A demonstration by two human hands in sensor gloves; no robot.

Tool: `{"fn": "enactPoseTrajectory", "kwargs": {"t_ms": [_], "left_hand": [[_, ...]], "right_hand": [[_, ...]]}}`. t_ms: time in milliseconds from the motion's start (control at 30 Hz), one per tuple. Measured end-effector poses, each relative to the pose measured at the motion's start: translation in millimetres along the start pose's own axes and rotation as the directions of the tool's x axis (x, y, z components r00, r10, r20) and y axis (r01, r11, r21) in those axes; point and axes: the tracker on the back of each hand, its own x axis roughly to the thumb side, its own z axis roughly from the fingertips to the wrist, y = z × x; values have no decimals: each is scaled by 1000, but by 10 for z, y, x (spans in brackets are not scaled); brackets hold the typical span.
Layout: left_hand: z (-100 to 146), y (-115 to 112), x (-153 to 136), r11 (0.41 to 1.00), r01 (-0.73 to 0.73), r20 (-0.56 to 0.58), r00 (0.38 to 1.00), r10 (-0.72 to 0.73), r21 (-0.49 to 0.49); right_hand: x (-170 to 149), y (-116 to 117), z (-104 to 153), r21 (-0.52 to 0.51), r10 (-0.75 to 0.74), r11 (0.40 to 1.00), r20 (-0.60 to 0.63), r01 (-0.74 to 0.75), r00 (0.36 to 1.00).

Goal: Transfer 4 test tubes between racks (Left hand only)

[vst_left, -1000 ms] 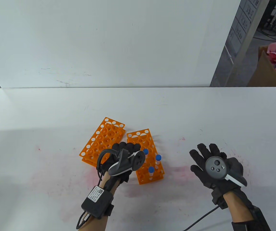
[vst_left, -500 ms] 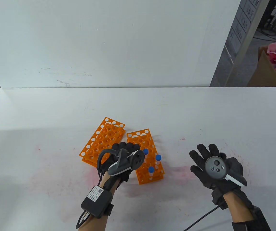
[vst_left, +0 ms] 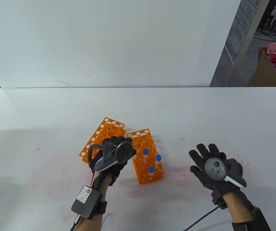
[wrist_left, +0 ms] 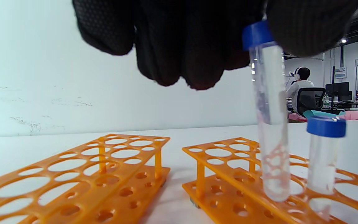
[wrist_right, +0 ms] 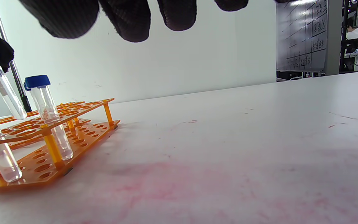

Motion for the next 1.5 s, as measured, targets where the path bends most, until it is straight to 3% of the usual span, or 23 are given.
{"fn": "enactPoseTrajectory", "kwargs": {"t_ms": [333,467,900,1233,1500], "left_hand": [[43,155,-281,1000,5,-50,999,-5,0],[64,236,-430,995,-37,-47,998,33,-88],[217,341,-927,992,-78,-175,983,60,-99],[256,293,-1156,989,11,-237,970,-47,-149],[251,165,-1267,985,-10,-271,962,-38,-173]], "right_hand": [[13,22,5,17,0,1000,7,0,1000],[18,31,-2,27,2,1000,7,-2,1000],[-7,22,10,18,-7,1000,-14,7,1000],[-15,29,7,16,7,1000,-27,-6,1000],[-9,43,-3,33,11,999,-30,-10,999]]}}
